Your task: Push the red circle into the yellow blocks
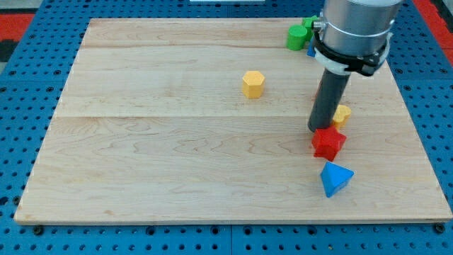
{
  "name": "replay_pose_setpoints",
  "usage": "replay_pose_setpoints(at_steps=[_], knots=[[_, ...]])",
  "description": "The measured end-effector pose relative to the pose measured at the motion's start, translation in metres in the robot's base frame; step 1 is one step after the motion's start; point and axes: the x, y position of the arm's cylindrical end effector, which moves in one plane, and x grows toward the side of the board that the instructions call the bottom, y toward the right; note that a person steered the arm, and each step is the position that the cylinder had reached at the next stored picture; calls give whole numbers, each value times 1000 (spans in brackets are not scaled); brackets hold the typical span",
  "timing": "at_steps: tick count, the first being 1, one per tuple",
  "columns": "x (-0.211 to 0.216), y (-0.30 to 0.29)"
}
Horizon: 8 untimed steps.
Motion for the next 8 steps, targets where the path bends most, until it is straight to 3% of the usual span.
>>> replay_pose_setpoints(at_steps=[1,3,4,5,6,7,8], knots=[[-1,-27],[28,4],[13,-68],[-49,-137],[-129,-160],[-132,-121],[-74,-108]])
